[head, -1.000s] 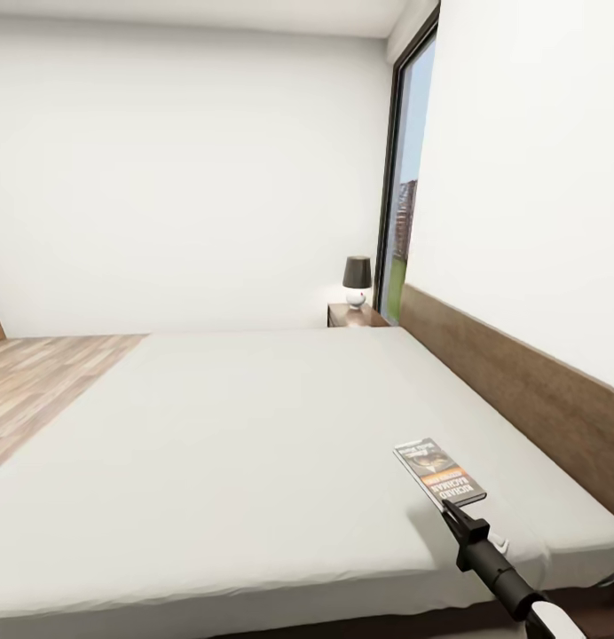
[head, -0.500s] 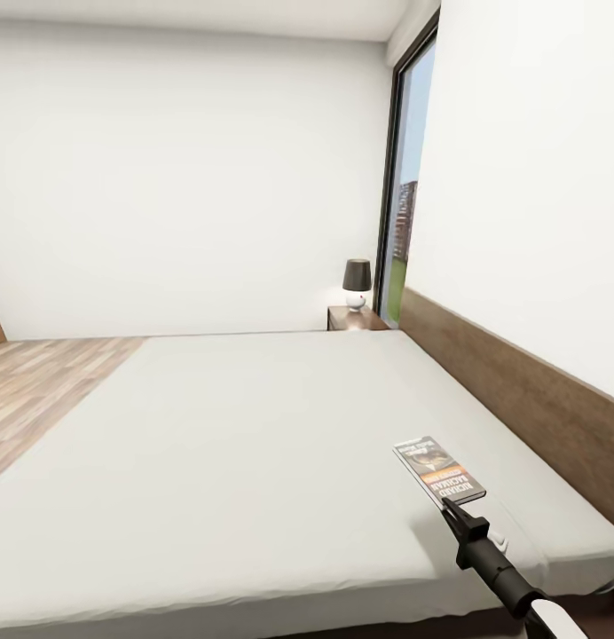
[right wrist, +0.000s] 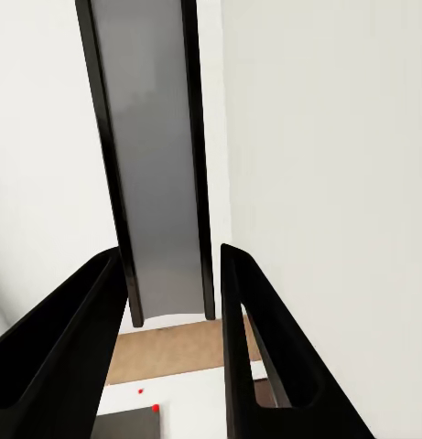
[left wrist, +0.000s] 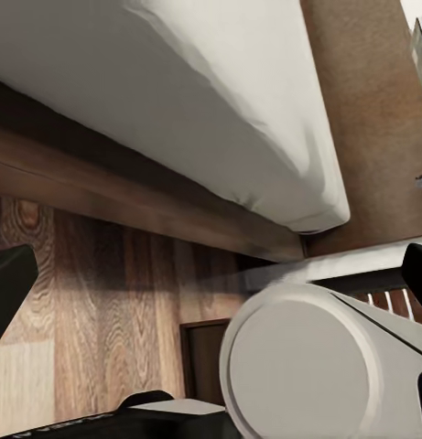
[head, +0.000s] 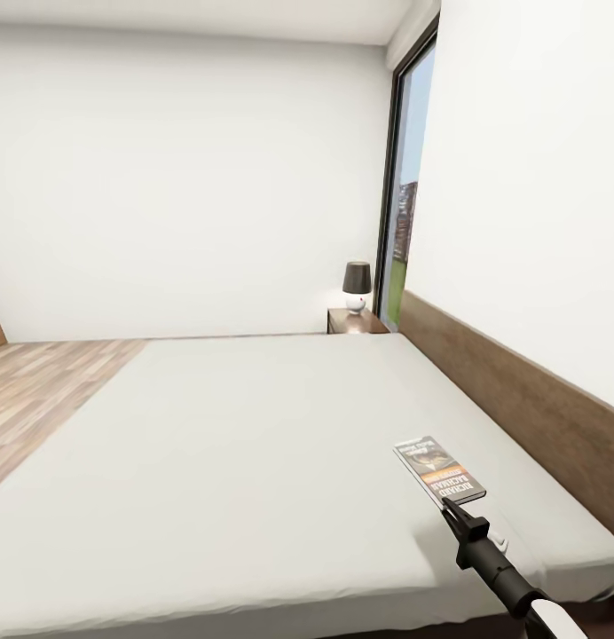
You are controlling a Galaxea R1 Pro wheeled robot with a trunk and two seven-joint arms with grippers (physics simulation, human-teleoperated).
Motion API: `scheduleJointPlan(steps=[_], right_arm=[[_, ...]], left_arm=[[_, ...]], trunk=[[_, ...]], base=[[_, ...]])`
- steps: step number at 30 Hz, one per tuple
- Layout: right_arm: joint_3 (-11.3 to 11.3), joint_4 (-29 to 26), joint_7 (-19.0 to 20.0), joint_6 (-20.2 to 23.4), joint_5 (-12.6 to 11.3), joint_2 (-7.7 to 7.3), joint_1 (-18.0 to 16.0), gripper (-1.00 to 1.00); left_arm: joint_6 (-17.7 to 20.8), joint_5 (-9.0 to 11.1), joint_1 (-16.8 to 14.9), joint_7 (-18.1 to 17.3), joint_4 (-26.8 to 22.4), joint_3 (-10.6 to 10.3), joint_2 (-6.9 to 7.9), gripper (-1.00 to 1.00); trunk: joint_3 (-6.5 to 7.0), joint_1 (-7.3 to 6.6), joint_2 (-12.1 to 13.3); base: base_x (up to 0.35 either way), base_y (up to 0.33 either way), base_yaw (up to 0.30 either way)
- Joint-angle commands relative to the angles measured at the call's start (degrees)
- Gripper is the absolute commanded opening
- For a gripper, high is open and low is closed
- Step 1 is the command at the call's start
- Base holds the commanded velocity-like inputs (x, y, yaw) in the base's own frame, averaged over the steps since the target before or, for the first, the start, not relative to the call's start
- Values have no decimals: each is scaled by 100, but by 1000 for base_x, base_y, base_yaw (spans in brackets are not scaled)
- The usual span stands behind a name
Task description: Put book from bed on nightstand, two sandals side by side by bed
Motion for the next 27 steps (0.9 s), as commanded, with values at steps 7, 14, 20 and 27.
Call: scheduleJointPlan(steps=[7, 14, 20, 27], right_arm=[[-12, 4, -3, 42, -29, 1, -3, -100], [-9, 4, -3, 38, -29, 1, -3, -100], [-4, 4, -3, 42, -26, 1, -3, -100], [-2, -54, -3, 51, -18, 1, -3, -100]], left_arm=[[-50, 45, -3, -6, 0, -50, 0, 100], [-50, 44, -3, -8, 0, -49, 0, 100], [-50, 44, -3, -13, 0, -51, 0, 100], [-50, 44, -3, -14, 0, -52, 0, 100]], trunk=[[120, -155, 279], [246, -309, 560], [353, -440, 800], [461, -572, 1041]], base=[[0, 0, 0], [0, 0, 0], [0, 0, 0], [0, 0, 0]])
